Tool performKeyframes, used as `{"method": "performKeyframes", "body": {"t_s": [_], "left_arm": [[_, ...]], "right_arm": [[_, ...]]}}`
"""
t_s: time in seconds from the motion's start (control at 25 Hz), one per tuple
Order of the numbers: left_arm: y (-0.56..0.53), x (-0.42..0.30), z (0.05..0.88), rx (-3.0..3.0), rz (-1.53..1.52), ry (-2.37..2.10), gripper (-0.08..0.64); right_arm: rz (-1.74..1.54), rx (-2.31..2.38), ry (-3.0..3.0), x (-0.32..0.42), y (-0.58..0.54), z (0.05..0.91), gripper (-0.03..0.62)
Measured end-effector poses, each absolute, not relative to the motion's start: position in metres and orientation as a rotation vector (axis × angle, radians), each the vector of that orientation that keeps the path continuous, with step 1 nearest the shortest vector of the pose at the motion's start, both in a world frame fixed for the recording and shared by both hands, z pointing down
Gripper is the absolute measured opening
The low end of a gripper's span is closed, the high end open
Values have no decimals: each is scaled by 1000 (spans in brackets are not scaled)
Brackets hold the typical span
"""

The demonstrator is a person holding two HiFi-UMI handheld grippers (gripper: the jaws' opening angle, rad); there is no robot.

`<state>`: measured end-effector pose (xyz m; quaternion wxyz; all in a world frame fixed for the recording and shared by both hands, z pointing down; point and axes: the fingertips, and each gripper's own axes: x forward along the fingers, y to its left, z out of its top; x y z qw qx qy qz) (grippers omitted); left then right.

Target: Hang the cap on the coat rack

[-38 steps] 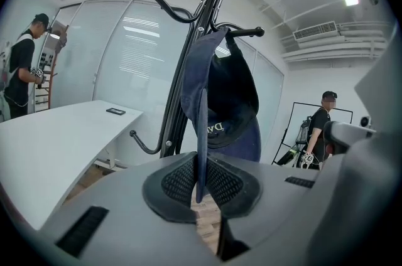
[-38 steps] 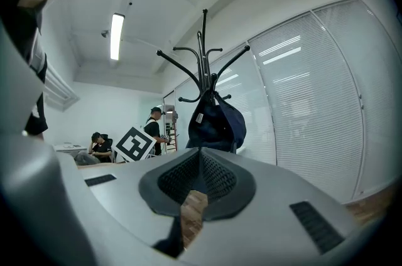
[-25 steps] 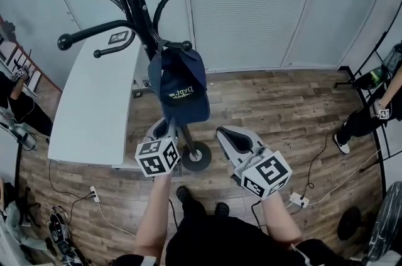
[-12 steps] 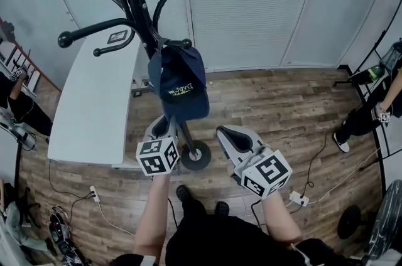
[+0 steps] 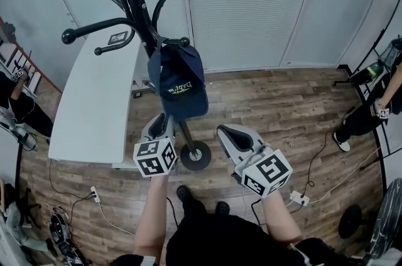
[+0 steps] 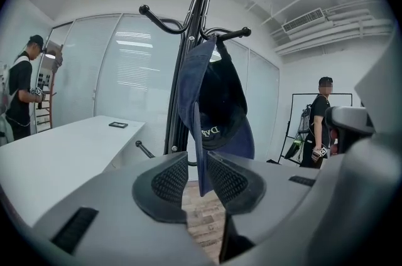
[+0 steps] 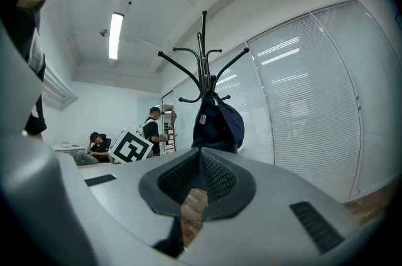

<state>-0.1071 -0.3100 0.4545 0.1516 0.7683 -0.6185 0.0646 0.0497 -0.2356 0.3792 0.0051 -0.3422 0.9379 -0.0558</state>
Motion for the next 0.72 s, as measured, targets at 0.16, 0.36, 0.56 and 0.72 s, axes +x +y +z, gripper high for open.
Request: {"method": "performKeyframes", "body": {"t_s": [0.16, 0.36, 0.56, 0.72], "left_arm": [[-299, -109, 450, 2204, 183, -1798, 87], [-283, -112, 447, 2195, 173, -1822, 87], [-265, -107, 441, 2203, 142, -1825, 87], [-252, -98, 435, 2236, 107, -1802, 87]], "right_arm": [[-171, -1069, 2935, 53, -228, 378, 32], [-175, -1058, 2938, 56, -219, 381, 32], [-198, -1045, 2944, 58, -210, 387, 32], [-208, -1028, 2954, 56, -202, 391, 32]]}}
